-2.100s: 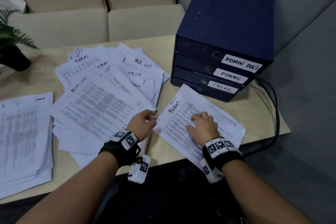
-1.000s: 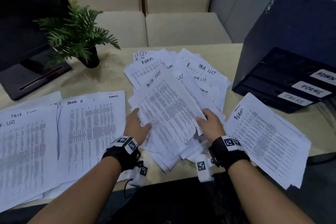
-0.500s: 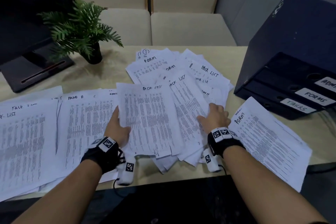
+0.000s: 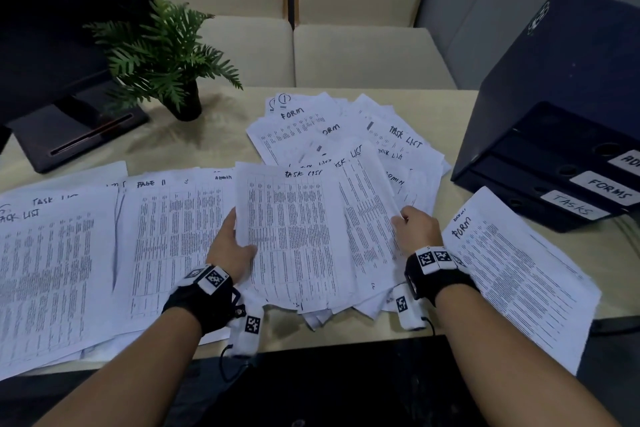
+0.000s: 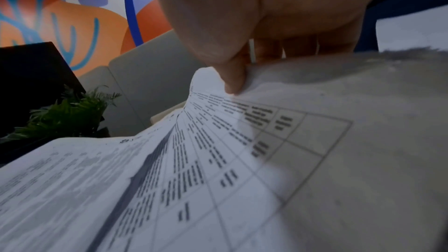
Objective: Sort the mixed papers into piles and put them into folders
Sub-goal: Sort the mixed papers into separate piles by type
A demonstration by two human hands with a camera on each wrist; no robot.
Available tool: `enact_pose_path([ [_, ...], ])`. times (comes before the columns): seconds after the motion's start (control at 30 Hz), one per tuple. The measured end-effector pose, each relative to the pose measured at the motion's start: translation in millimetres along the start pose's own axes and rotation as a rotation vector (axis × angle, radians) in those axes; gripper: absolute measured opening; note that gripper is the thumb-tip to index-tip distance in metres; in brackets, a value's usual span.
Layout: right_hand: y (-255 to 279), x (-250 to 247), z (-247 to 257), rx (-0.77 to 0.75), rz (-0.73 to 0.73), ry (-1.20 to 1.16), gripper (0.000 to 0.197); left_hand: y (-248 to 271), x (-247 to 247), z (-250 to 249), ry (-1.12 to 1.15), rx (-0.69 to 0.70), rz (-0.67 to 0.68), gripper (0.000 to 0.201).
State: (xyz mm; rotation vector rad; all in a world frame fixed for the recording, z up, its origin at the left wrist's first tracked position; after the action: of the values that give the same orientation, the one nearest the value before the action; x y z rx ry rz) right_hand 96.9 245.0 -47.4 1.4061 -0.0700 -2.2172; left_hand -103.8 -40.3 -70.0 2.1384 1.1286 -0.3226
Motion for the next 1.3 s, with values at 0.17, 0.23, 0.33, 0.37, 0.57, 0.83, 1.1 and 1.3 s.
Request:
enact_pose_path([
  [0.17,6.2,-44.4,-8.0,0.062,-0.269,-0.235,0.021,1.4,-0.1,-2.3,-0.017,0.004,-0.007,0.093],
  [0.23,7.4,-64.6,-16.4,0.107,-0.448,-0.359,0.021,2.2,-1.9,-4.2,-0.041,0.009,-0.027,0.095],
  [0.33,1.5,-75.9,-23.0,0.104,-0.560,-0.495,0.012,5.3,-2.4,-9.3,-0.091,0.055,-0.010,0.085],
  [0.37,-1.3,-75.6,-23.4,0.095,-0.557,-0.534,0.011,6.4,-1.9,-10.9,-0.111,0.068,0.005,0.077],
  [0.57,14.3,-26.7,10.2,-0.057,-0.188,-0.566,0.012,6.7,2.6,-15.8,-0.103,0.042,0.020,0.020],
  [0.83,49.8,55.0,30.0,-0.101,0.229,-0.291,0.015,13.0,4.3,-16.5,-0.157,-0.010,0.031,0.033],
  [1.1,16.9,27.0,1.8,0.055,-0.033,0.246,0.045,10.2,-12.1,-9.5,-0.107,0.013,-0.032,0.037],
  [1.3,9.8,26.6,2.9,0.004,-0.011,-0.045,0.025,8.9,-9.1,-7.2,-0.117,0.031,-0.036,0.035],
])
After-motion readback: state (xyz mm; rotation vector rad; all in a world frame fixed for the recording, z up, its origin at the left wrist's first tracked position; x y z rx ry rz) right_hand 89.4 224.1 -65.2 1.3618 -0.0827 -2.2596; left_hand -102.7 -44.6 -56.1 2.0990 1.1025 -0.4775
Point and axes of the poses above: each hand's wrist, its own y-axis away from the middle knuckle, its own x-axis out of the palm, z = x × y, the point moved 5 cm from there along -y, towards the middle knuckle, and after that the axes turned 2 degrees about -z, right-handed, at the moved point
